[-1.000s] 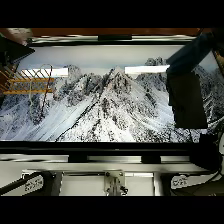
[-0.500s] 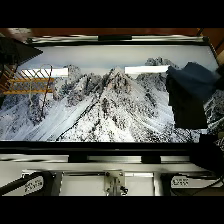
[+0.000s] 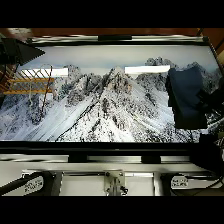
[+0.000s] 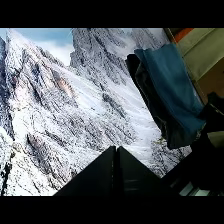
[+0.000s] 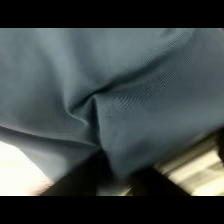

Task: Fold the shirts.

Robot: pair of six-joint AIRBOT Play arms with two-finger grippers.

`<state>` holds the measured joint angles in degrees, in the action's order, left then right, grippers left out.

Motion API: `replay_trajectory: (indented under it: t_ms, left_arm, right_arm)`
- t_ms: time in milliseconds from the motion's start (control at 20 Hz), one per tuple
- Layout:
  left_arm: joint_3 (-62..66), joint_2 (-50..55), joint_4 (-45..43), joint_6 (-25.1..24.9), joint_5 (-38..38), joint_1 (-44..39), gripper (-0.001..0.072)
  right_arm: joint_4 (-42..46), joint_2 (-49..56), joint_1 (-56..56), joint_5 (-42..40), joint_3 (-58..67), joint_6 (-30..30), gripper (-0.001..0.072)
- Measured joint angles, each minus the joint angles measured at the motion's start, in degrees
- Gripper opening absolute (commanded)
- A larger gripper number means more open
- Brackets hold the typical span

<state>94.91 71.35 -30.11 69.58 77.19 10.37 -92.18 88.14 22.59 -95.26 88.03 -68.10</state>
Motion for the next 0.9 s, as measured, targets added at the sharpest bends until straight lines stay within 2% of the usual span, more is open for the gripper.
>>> replay_trajectory:
  t_ms: [150, 300, 400, 550, 600, 650, 700, 900]
  left_arm:
    - [0.0, 0.39, 0.02, -0.11, 0.0, -0.02, 0.003]
    - [0.07, 1.09, -2.03, -0.37, -0.48, -0.74, 0.0028]
    - [0.11, 1.53, -12.48, 1.18, -0.68, -4.09, 0.0029]
    - [0.13, 3.37, -37.57, 8.5, -1.11, -12.33, 0.006]
    - [0.13, 4.24, -44.02, 10.32, -1.16, -14.84, 0.0142]
    - [0.13, 5.44, -49.48, 11.78, -1.14, -17.27, 0.0472]
    - [0.13, 6.73, -53.22, 12.83, -0.87, -19.28, 0.0594]
    - [0.13, 12.57, -61.44, 16.61, 3.96, -24.46, 0.0593]
  right_arm:
    - [4.44, -1.01, 0.02, -0.35, -0.26, -3.04, 0.0561]
    - [9.27, -3.26, -0.33, 1.11, 5.75, -7.26, 0.056]
    - [10.14, -5.49, -2.54, 8.0, 11.32, -9.86, 0.056]
    - [10.97, -7.61, -10.32, 19.47, 16.24, -11.41, 0.056]
    - [10.93, -7.41, -13.81, 21.05, 17.09, -11.65, 0.0561]
    - [10.58, -6.45, -17.7, 21.07, 17.7, -11.78, 0.0561]
    - [10.16, -4.92, -21.46, 19.91, 18.12, -11.96, 0.0562]
    - [5.86, 1.92, -30.91, 12.33, 18.97, -12.15, 0.0561]
